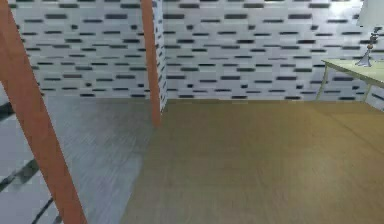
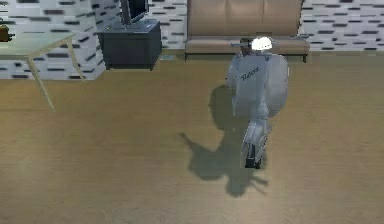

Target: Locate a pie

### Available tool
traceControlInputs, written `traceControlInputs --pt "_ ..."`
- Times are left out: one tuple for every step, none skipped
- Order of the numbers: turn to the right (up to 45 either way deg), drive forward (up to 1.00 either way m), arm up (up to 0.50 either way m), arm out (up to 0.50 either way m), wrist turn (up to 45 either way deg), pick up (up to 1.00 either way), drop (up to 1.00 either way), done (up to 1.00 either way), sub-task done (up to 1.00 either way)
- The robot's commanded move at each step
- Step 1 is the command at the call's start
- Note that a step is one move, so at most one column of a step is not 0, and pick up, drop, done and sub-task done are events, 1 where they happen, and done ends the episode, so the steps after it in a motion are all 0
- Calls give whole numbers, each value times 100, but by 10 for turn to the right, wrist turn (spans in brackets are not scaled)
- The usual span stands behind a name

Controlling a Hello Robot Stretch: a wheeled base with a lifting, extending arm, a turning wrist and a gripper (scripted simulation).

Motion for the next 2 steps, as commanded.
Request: traceControlInputs --pt "0 85 0 0 0 0 0 0 0" --pt "-390 0 0 0 0 0 0 0 0"
